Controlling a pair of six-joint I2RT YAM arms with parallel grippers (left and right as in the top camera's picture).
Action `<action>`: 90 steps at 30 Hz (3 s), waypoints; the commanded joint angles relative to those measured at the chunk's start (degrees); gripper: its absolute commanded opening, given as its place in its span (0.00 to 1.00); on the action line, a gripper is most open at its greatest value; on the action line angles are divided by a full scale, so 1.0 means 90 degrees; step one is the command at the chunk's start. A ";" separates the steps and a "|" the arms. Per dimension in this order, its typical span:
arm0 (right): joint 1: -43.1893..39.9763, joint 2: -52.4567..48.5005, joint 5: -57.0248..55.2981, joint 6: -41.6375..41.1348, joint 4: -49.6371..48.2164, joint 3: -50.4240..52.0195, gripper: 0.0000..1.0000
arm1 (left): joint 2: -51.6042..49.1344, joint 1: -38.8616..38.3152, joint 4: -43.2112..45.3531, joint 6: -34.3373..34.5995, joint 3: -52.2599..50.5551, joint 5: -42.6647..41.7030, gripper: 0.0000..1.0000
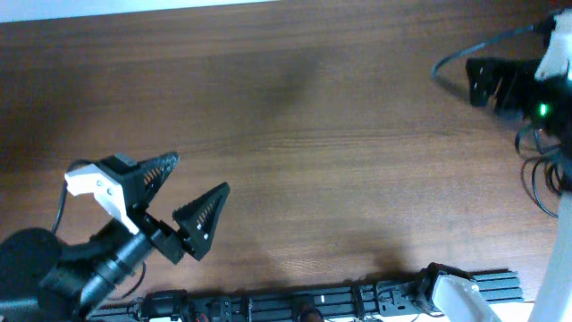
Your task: Untangle cables
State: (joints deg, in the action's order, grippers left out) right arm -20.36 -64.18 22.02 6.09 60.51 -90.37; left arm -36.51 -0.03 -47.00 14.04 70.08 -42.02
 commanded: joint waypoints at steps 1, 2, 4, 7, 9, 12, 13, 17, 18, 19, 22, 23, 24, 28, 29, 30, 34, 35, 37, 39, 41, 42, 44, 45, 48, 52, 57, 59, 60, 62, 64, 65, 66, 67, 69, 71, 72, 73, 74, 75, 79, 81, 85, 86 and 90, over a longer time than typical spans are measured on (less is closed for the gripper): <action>0.0253 0.1039 0.0034 0.0080 0.0044 0.0658 0.99 | 0.0104 0.0005 -0.0080 -0.0102 0.0034 0.0221 0.99; 0.0287 0.1265 0.0034 0.0083 0.0046 0.0816 0.99 | 0.0102 0.0005 -0.0080 -0.0102 0.0034 0.0221 0.99; 0.0359 0.1943 0.0032 0.0083 0.0044 0.1273 0.99 | 0.0102 0.0005 -0.0085 -0.0102 0.0034 0.0223 0.99; 0.0362 0.2914 0.0032 0.0083 0.0019 0.1851 0.99 | 0.0102 0.0005 -0.0100 -0.0102 0.0034 0.0223 0.99; 0.0364 0.3354 0.0029 0.0083 0.0015 0.2057 0.99 | 0.0102 0.0005 -0.0100 -0.0100 0.0034 0.0223 0.99; 0.0362 0.3667 0.0029 0.0083 0.0017 0.2108 0.99 | 0.0102 0.0005 -0.0100 -0.0095 0.0034 0.0199 0.99; 0.0362 0.3682 0.0029 0.0083 0.0019 0.2108 0.99 | 0.0102 0.0005 -0.0100 -0.0095 0.0034 0.0199 0.99; 0.0362 0.3674 0.0029 0.0083 0.0029 0.2108 0.99 | 0.0102 0.0005 -0.0124 -0.0097 0.0034 0.0202 0.99; 0.0362 0.3674 0.0029 0.0083 0.0029 0.2108 0.99 | 0.0102 0.0005 -0.0155 -0.0097 0.0034 0.0202 0.99; 0.0362 0.3674 0.0029 0.0083 0.0029 0.2108 0.99 | 0.0102 0.0005 -0.0182 -0.0097 0.0034 0.0199 0.99; 0.0362 0.3674 0.0029 0.0083 0.0029 0.2108 0.99 | 0.0102 0.0005 -0.0202 -0.0097 0.0034 0.0199 0.99; 0.0362 0.3674 0.0029 0.0083 0.0029 0.2108 0.99 | 0.0102 0.0005 -0.0202 -0.0097 0.0034 0.0202 0.99; 0.0362 0.3674 0.0029 0.0083 0.0029 0.2108 0.99 | 0.0102 0.0005 -0.0202 -0.0097 0.0034 0.0199 0.99; 0.0362 0.3674 0.0029 0.0083 0.0029 0.2108 0.99 | 0.0102 0.0005 -0.0204 -0.0097 0.0034 0.0202 0.99; 0.0362 0.3674 0.0029 0.0083 0.0029 0.2108 0.99 | 0.0102 0.0005 -0.0202 -0.0097 0.0034 0.0202 0.99; 0.0362 0.3674 0.0029 0.0083 0.0029 0.2108 0.99 | 0.0102 0.0005 -0.0202 -0.0097 0.0034 0.0202 0.99; 0.0362 0.3674 0.0029 0.0083 0.0029 0.2108 0.99 | 0.0102 0.0005 -0.0194 -0.0100 0.0034 0.0236 0.99; 0.0362 0.3674 0.0029 0.0083 0.0029 0.2108 0.99 | 0.0104 0.0010 -0.0180 -0.0097 0.0034 0.0340 0.99; 0.0362 0.3674 0.0029 0.0083 0.0029 0.2108 0.99 | 0.0100 0.0012 -0.0335 -0.0100 0.0034 0.0347 0.99; 0.0362 0.3674 0.0029 0.0083 0.0029 0.2108 0.99 | 0.0119 0.0012 -0.0760 -0.0100 0.0032 0.0561 0.99; 0.0362 0.3674 0.0029 0.0083 0.0029 0.2108 0.99 | 0.0250 0.0087 -0.1239 -0.0100 -0.0012 0.1324 0.99; 0.0362 0.3674 0.0029 0.0083 0.0029 0.2108 0.99 | 0.0391 0.0126 -0.1370 -0.0100 -0.0109 0.1761 0.99; 0.0362 0.3674 0.0029 0.0083 0.0029 0.2108 0.99 | 0.0682 0.0175 -0.1282 -0.0100 -0.0369 0.2285 0.99; 0.0362 0.3674 0.0029 0.0083 0.0029 0.2108 0.99 | 0.0884 0.0177 -0.1190 -0.0102 -0.0546 0.2562 0.99; 0.0362 0.3674 0.0029 0.0083 0.0029 0.2108 0.99 | 0.1659 0.0177 -0.0495 -0.0102 -0.1338 0.3164 0.99; 0.0362 0.3674 0.0029 0.0083 0.0029 0.2108 0.99 | 0.2545 0.0177 0.0950 -0.0158 -0.2526 0.3609 0.99; 0.0362 0.3674 0.0029 0.0083 0.0029 0.2108 0.99 | 0.3109 0.0177 0.3478 -0.0262 -0.4167 0.3259 0.99; 0.0362 0.3674 0.0029 0.0083 0.0029 0.2108 0.99 | 0.3152 0.0177 0.4622 -0.0189 -0.4775 0.3264 0.99; 0.0362 0.3674 0.0029 0.0083 0.0029 0.2108 0.99 | 0.3152 0.0175 0.5163 -0.0189 -0.5022 0.3259 0.99; 0.0362 0.3674 0.0029 0.0083 0.0029 0.2108 0.99 | 0.3152 0.0175 0.6161 -0.0216 -0.5452 0.3271 0.99; 0.0362 0.3674 0.0029 0.0083 0.0029 0.2108 0.99 | 0.3152 0.0170 0.6989 -0.0505 -0.5841 0.3269 0.99; 0.0362 0.3674 0.0029 0.0083 0.0029 0.2108 0.99 | 0.3155 0.0170 0.7402 -0.0682 -0.6045 0.3266 0.99; 0.0362 0.3674 0.0029 0.0083 0.0029 0.2108 0.99 | 0.3172 0.0170 0.7679 -0.0852 -0.6195 0.3266 0.99; 0.0362 0.3674 0.0029 0.0083 0.0029 0.2108 0.99 | 0.3235 0.0170 0.7985 -0.1064 -0.6399 0.3266 0.99; 0.0362 0.3674 0.0029 0.0083 0.0029 0.2108 0.99 | 0.3444 0.0170 0.8257 -0.1360 -0.6700 0.3266 0.99; 0.0362 0.3674 0.0029 0.0083 0.0029 0.2108 0.99 | 0.3670 0.0170 0.8315 -0.1559 -0.6900 0.3266 0.99; 0.0362 0.3674 0.0029 0.0083 0.0029 0.2108 0.99 | 0.3813 0.0170 0.8310 -0.1695 -0.7009 0.3266 0.99; 0.0362 0.3674 0.0029 0.0083 0.0029 0.2108 0.99 | 0.3985 0.0170 0.8313 -0.1880 -0.7138 0.3266 0.99; 0.0362 0.3674 0.0029 0.0083 0.0029 0.2108 0.99 | 0.4031 0.0163 0.8335 -0.2006 -0.7203 0.3269 0.99; 0.0362 0.3674 0.0029 0.0083 0.0029 0.2108 0.99 | 0.4022 0.0158 0.8359 -0.2176 -0.7247 0.3269 0.99; 0.0362 0.3674 0.0029 0.0083 0.0029 0.2108 0.99 | 0.4022 0.0097 0.8221 -0.2977 -0.7436 0.3417 0.99; 0.0362 0.3674 0.0029 0.0083 0.0029 0.2108 0.99 | 0.4022 0.0068 0.8145 -0.3048 -0.7635 0.3963 0.99; 0.0362 0.3674 0.0029 0.0083 0.0029 0.2108 0.99 | 0.4024 0.0015 0.7371 -0.3048 -0.7730 0.4731 0.99; 0.0362 0.3674 0.0029 0.0083 0.0029 0.2108 0.99 | 0.4024 0.0015 0.7099 -0.3048 -0.7730 0.4799 0.99; 0.0362 0.3674 0.0029 0.0083 0.0029 0.2108 0.99 | 0.4024 0.0015 0.5982 -0.3048 -0.7730 0.4964 0.99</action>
State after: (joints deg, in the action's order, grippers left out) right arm -17.56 -30.96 22.02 6.48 60.93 -71.77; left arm -0.73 0.38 11.86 -12.25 0.64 -1.17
